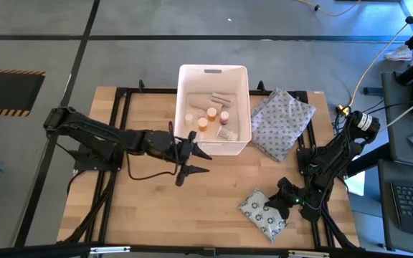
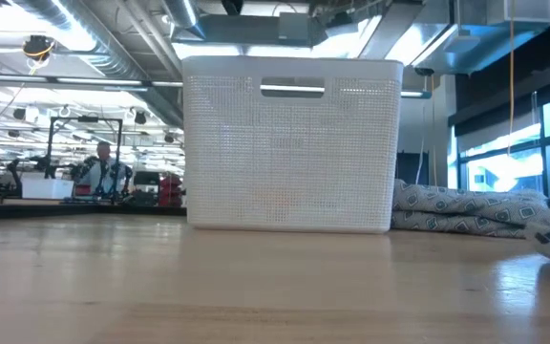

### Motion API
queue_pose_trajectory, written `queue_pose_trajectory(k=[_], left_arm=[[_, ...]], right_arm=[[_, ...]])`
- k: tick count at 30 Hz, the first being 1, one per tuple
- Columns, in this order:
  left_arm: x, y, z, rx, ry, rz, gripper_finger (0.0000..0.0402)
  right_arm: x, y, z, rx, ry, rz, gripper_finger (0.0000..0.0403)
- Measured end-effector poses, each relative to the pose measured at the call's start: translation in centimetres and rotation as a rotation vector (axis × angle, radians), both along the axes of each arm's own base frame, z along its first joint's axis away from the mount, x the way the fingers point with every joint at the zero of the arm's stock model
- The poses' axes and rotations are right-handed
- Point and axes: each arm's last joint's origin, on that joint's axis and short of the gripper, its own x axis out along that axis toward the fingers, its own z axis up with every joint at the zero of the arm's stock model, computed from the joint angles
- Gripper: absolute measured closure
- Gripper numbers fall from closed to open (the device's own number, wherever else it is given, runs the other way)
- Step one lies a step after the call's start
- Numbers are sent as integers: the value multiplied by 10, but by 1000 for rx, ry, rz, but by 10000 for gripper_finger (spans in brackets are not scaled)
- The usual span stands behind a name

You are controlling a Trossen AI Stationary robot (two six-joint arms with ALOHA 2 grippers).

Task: Pick & place medical supplies in basket/bin
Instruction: Put the mailer bag into the white bin

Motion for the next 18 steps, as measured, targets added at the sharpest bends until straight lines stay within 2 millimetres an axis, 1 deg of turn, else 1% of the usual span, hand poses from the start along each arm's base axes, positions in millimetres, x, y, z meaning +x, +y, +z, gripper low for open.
queue_pose_trajectory(k=[4,7,14,18], left_arm=[[-7,1,6,-1,-5,0,208],[-10,2,9,0,-2,3,208],[-10,2,6,5,23,3,208],[-11,2,5,7,35,3,208]], right_arm=[[1,0,1,-1,-13,-9,278],[1,1,1,7,-19,-11,290],[1,1,2,16,-17,-7,364],[1,2,2,26,-19,-5,392]])
